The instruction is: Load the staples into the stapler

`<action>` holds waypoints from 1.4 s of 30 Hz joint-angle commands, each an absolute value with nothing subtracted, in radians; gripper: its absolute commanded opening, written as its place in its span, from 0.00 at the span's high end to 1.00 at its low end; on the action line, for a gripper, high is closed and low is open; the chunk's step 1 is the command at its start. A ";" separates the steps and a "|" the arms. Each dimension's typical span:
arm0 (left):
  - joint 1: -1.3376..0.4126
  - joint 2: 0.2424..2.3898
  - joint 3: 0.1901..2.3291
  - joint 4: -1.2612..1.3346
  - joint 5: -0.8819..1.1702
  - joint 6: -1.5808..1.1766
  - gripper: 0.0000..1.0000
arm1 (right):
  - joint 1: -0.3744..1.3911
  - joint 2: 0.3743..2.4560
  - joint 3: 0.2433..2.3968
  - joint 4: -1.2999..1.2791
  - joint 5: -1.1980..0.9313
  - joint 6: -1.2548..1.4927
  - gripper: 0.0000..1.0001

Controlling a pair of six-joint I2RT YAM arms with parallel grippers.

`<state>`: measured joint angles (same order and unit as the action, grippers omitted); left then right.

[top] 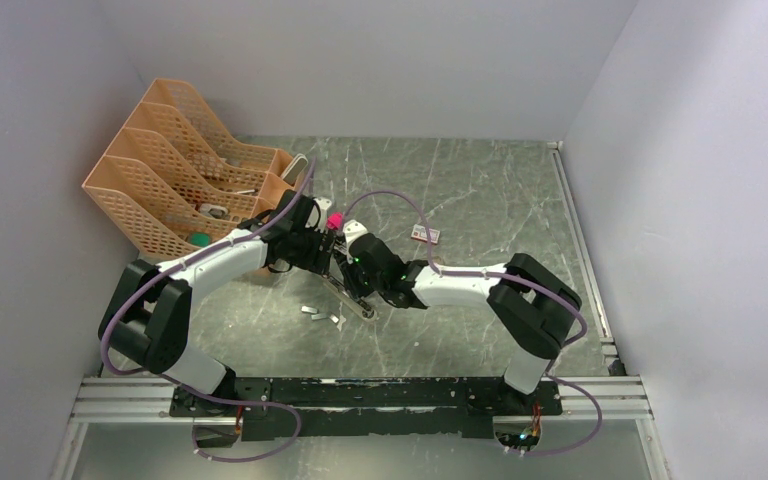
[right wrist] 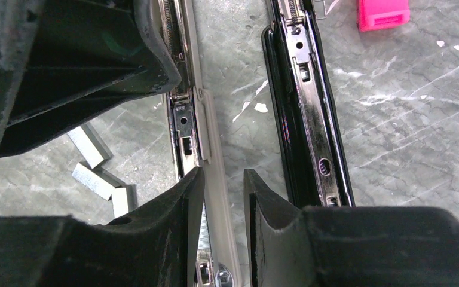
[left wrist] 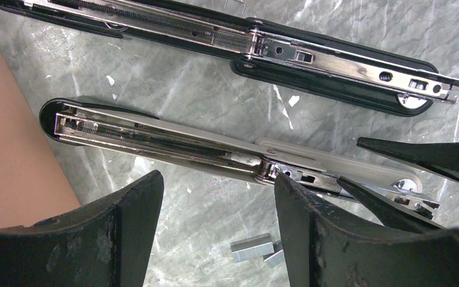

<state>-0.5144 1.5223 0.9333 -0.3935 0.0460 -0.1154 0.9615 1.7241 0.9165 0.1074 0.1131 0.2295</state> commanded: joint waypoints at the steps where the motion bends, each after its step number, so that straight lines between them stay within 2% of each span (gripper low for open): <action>1: -0.523 1.496 0.924 -0.379 0.029 -0.102 0.27 | 0.955 1.750 0.930 0.069 0.099 0.211 0.66; 18: -0.523 1.494 0.924 -0.377 0.028 -0.102 0.27 | 0.962 1.745 0.921 0.008 0.078 0.149 0.63; 35: -0.523 1.492 0.924 -0.378 0.027 -0.101 0.27 | 0.964 1.655 0.881 0.191 0.087 0.185 0.63; 42: -0.522 1.492 0.924 -0.378 0.028 -0.101 0.27 | 0.965 1.676 0.890 0.183 0.063 0.181 0.62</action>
<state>-0.5144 1.5223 0.9333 -0.3935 0.0452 -0.1112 0.9623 1.6817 0.8902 0.1661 0.0738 0.1761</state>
